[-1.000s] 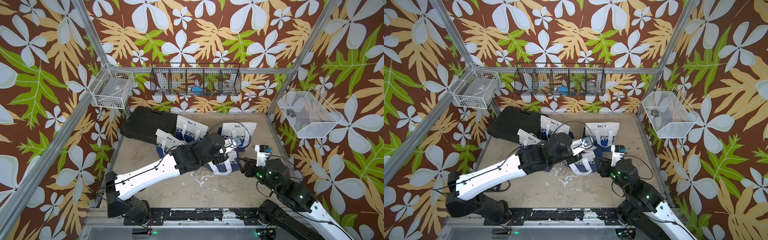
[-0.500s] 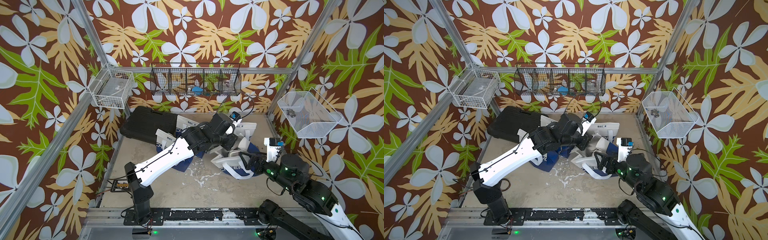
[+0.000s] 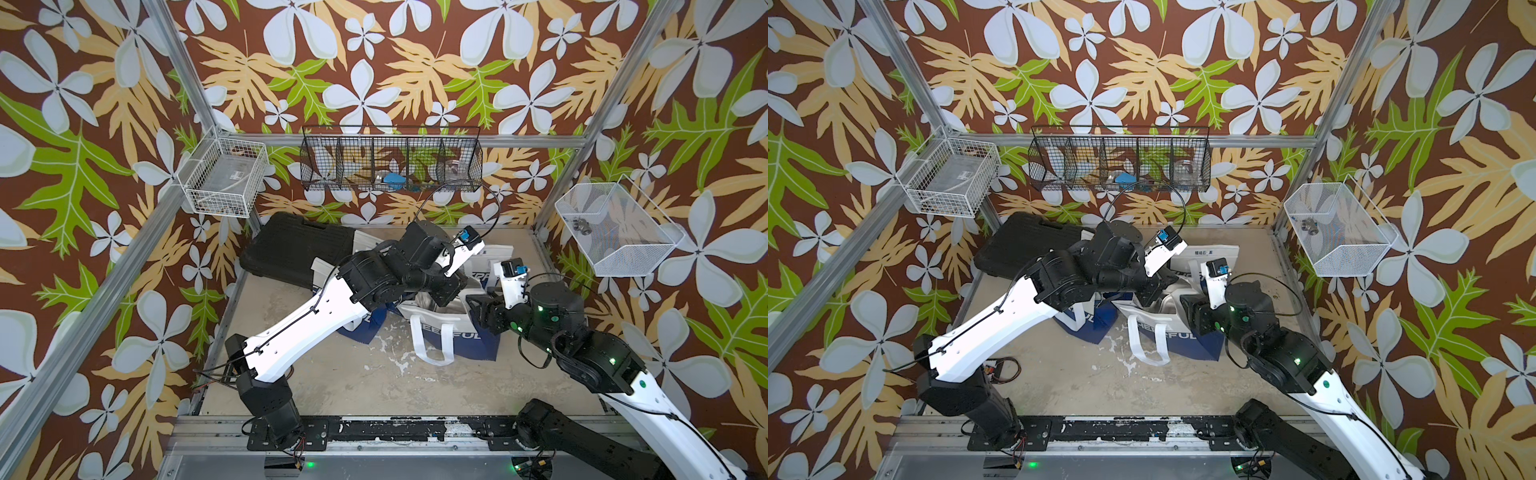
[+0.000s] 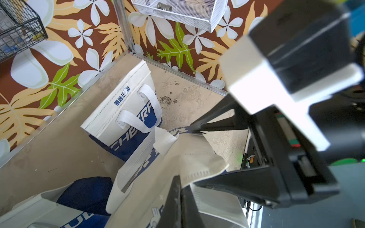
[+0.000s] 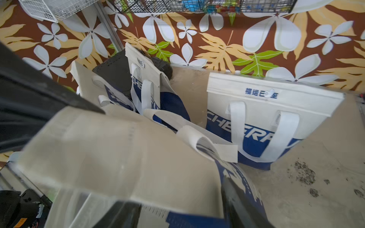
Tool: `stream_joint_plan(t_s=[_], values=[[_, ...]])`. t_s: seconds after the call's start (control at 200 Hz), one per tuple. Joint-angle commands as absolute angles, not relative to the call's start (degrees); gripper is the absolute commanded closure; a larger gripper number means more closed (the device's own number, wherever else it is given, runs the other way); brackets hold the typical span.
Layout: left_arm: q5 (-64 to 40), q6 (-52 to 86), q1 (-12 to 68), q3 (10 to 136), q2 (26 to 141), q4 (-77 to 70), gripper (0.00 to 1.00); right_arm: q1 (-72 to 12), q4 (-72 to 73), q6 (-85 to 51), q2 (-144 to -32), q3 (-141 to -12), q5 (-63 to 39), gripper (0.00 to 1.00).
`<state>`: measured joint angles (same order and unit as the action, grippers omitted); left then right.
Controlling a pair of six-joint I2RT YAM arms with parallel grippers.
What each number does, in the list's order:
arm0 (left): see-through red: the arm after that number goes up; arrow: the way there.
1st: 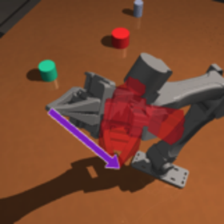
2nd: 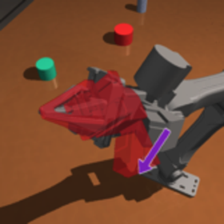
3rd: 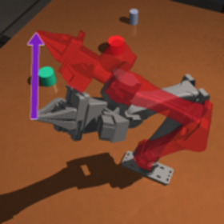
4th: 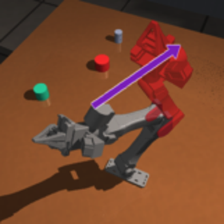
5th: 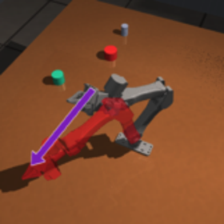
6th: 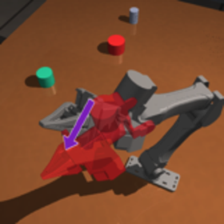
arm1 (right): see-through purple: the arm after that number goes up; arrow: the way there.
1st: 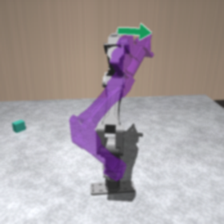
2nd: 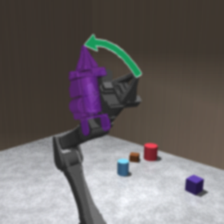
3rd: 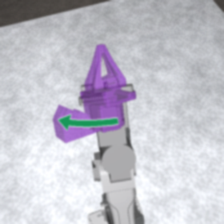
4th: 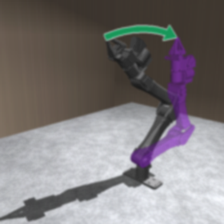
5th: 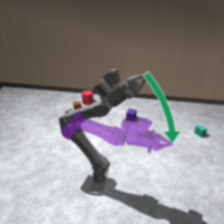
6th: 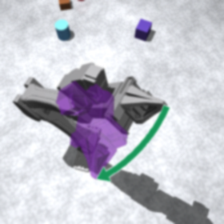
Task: Open the takeout bag
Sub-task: Open the takeout bag at the center of the board, then pick up the takeout bag at the center of the board.
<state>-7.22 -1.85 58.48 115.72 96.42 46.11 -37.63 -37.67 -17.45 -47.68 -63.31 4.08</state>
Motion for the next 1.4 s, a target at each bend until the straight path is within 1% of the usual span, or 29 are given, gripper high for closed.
stream_joint_plan(t_s=[0.0, 0.025, 0.06, 0.09, 0.16, 0.205, 0.275, 0.315, 0.36, 0.385, 0.41, 0.43, 0.46, 0.55, 0.606, 0.641, 0.781, 0.911, 0.971, 1.056, 1.156, 1.206, 1.266, 1.396], values=[[-11.04, -5.14, 59.36, 114.93, 96.28, 47.02, 1.0, -37.71, -35.18, -16.0, -49.36, -63.11, 2.32, 0.31], [-10.57, -5.39, 59.5, 114.6, 96.29, 47.03, 1.0, -37.66, -35.2, -16.0, -49.48, -63.2, 2.45, 0.27], [-9.74, -5.45, 59.51, 114.2, 96.33, 47.0, 1.0, -37.7, -35.16, -15.92, -49.26, -63.28, 2.11, 0.17], [-8.59, -5.3, 59.57, 114.04, 96.48, 46.79, 1.0, -37.66, -34.97, -15.93, -48.58, -63.24, 2.0, 0.12], [-6.35, -4.71, 59.57, 113.65, 96.83, 46.29, 1.0, -37.71, -33.65, -16.08, -46.56, -62.49, 0.9, 0.03], [-5.56, -4.04, 59.58, 113.6, 97.32, 45.83, 1.0, -37.69, -33.06, -16.3, -45.82, -61.88, 0.01, 0.03], [-3.93, -2.59, 59.59, 112.23, 97.4, 44.27, 1.0, -37.69, -33.0, -17.32, -45.63, -59.94, 0.09, 0.06], [-3.36, -1.61, 59.6, 110.47, 96.94, 42.35, 0.96, -37.71, -32.52, -18.01, -45.37, -57.94, -0.21, 0.08], [-2.58, -0.63, 59.52, 107.76, 95.9, 39.8, 0.95, -37.69, -31.67, -19.06, -44.9, -55.2, -0.64, 0.09], [-2.56, -0.18, 59.57, 106.17, 95.09, 38.11, 0.9, -37.7, -31.13, -19.8, -44.54, -53.81, -0.89, 0.1], [-2.15, 0.33, 59.59, 104.47, 94.3, 36.59, 0.83, -37.7, -30.73, -20.34, -44.08, -52.59, -1.13, 0.1], [-1.38, 0.94, 59.64, 103.29, 93.7, 35.72, 0.75, -37.71, -30.51, -20.84, -43.76, -51.75, -1.26, 0.1], [-0.04, 1.7, 59.59, 101.64, 92.69, 34.09, 0.69, -37.69, -30.08, -21.47, -42.95, -50.66, -1.47, 0.1], [5.06, 3.8, 59.7, 95.79, 88.27, 29.19, 0.57, -37.69, -29.88, -22.57, -41.12, -49.05, -1.34, 0.09], [7.39, 4.88, 59.72, 92.9, 84.95, 26.66, 0.32, -37.71, -30.58, -22.75, -40.88, -49.13, -1.72, 0.08], [8.47, 5.6, 59.72, 91.27, 82.55, 25.17, 0.28, -37.71, -31.04, -22.71, -40.89, -49.18, -1.91, 0.08], [13.3, 10.68, 59.85, 83.68, 71.63, 20.25, 0.23, -37.71, -35.13, -22.45, -42.92, -52.09, -1.19, 0.08], [14.48, 14.79, 59.9, 77.2, 64.61, 19.93, 0.23, -37.86, -40.16, -23.89, -45.65, -58.67, -0.18, 0.13], [12.85, 16.57, 59.9, 74.81, 63.1, 20.39, 0.25, -38.75, -43.22, -25.2, -47.09, -62.39, 0.31, 0.15], [10.66, 18.92, 61.2, 71.21, 61.98, 20.16, 0.27, -43.03, -47.55, -26.71, -49.12, -67.36, 3.48, 0.15], [11.99, 21.03, 63.79, 67.45, 61.31, 19.76, 0.27, -50.77, -52.15, -27.92, -52.93, -71.4, 10.16, 0.15], [12.73, 22.63, 64.23, 65.92, 60.57, 19.42, 0.27, -53.32, -54.97, -27.96, -55.41, -73.15, 12.72, 0.14], [12.38, 24.91, 64.25, 63.81, 58.75, 17.29, 0.26, -55.09, -58.04, -27.8, -57.69, -74.61, 15.34, 0.15], [10.71, 30.56, 64.4, 58.95, 54.96, 11.04, 0.26, -55.71, -62.46, -27.04, -58.22, -76.39, 18.75, 0.21]])
